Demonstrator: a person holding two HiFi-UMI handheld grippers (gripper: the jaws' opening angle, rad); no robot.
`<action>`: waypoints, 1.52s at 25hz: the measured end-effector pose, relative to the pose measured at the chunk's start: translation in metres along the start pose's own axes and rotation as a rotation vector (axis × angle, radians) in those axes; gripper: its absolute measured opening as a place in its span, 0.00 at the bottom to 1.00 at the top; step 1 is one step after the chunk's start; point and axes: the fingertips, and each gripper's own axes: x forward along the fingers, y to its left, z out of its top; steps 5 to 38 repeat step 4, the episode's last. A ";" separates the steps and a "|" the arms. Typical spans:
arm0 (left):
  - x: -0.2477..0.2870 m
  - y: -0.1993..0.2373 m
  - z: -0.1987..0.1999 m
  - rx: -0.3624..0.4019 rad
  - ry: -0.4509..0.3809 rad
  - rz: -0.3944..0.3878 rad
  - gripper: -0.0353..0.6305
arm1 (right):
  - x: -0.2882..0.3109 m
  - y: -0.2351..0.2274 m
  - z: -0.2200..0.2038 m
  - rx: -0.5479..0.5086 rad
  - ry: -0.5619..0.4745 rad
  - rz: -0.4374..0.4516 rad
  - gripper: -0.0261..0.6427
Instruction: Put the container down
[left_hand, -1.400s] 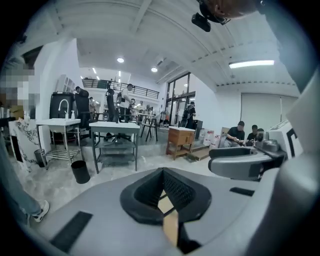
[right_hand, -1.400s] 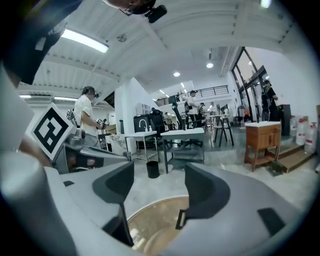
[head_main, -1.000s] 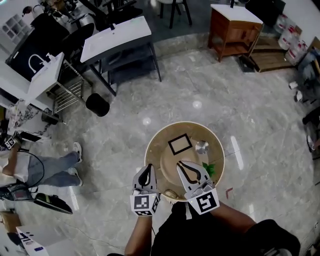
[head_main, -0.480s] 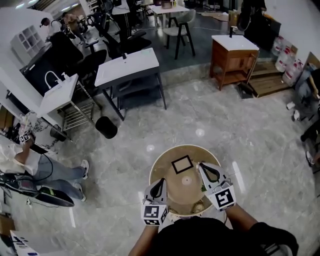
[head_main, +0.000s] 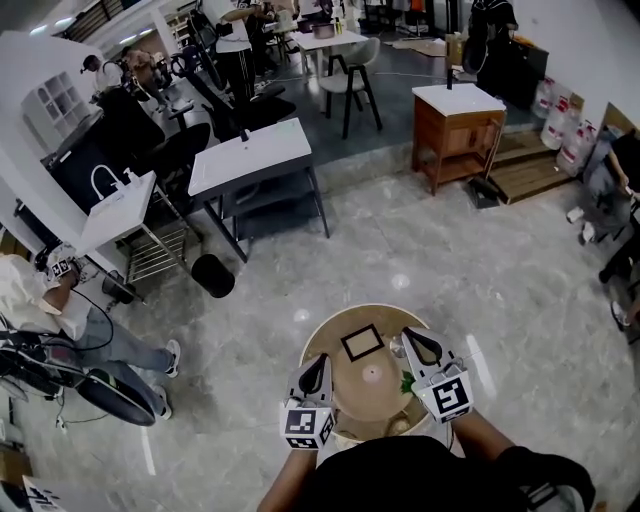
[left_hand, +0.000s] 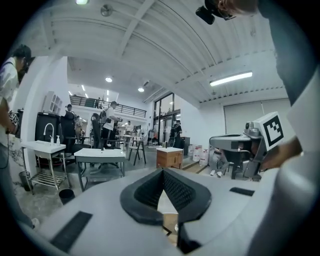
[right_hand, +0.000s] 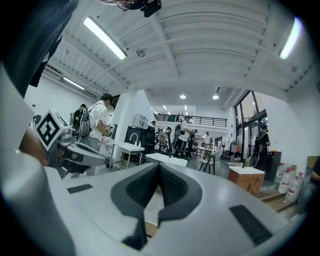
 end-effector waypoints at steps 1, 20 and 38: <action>0.001 -0.002 0.002 -0.002 -0.003 -0.001 0.05 | -0.001 0.000 0.003 -0.005 -0.004 0.001 0.04; 0.006 -0.007 0.010 -0.003 -0.017 -0.007 0.05 | -0.003 -0.001 0.015 -0.023 -0.025 0.002 0.04; 0.006 -0.007 0.010 -0.003 -0.017 -0.007 0.05 | -0.003 -0.001 0.015 -0.023 -0.025 0.002 0.04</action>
